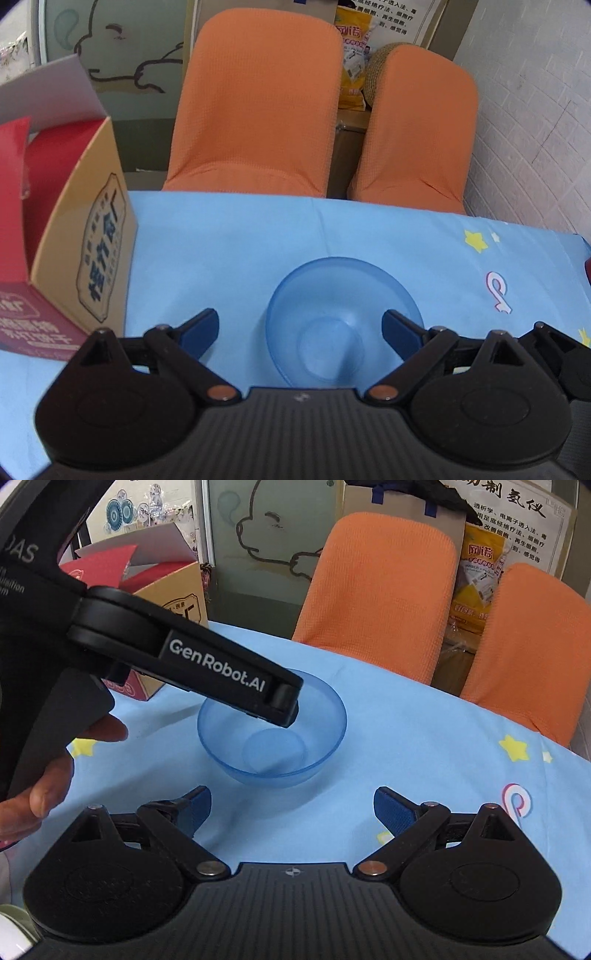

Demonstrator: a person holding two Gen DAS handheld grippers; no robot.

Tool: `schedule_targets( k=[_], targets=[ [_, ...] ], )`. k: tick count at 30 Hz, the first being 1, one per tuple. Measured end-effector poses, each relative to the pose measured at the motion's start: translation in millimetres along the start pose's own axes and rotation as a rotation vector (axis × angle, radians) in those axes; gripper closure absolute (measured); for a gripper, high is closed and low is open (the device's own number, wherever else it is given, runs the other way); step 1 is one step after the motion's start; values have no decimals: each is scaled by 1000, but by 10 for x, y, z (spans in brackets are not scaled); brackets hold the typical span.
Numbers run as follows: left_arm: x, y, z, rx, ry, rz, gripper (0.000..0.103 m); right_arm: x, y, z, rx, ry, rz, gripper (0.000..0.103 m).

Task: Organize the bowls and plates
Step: 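Move the left tool to the blue bowl and grasp its rim, then carry the blue bowl with the left tool and lower it into the white bowl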

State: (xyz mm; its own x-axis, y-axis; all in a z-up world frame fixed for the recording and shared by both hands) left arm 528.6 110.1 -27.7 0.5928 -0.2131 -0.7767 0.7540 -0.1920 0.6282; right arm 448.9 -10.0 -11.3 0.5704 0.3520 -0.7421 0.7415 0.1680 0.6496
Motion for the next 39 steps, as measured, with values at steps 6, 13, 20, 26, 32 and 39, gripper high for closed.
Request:
schedule_targets(
  k=[6,13,20,26,32,39],
  targets=[
    [170,12,-35,12,-31,-16,23,198,47,-114,-8,-4,-18,0],
    [130,-67,-8,59,-79,-27,62,223,16,-188,3,21,27,0],
    [-228,-75,162,93,-68,44,62,-111,48,-270,-18,17,103,0],
    [-717,-130,471,127,-63,105,62,-575,33,-253,-4,25,157,0],
    [-1212,-405,995,163,-112,116,62,-1242,-333,-204,4,15,205,0],
    [-1548,-947,1813,237,-219,113,62,-1865,-1020,25,41,-52,229,0]
  ],
)
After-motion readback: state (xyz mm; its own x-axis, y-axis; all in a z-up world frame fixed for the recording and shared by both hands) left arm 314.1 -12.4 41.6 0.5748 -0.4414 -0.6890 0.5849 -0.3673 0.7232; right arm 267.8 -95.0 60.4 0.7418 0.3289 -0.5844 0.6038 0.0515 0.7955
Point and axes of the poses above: each gripper's, at about its wrist camera, not at the fingertips, and x roughly the way its jaws point, z to its right, y to its top, the point moved 4 cm from there along x, roughly the way its jaws point, and after that the axes turned 13 degrees about x, right-handed, at the moved point
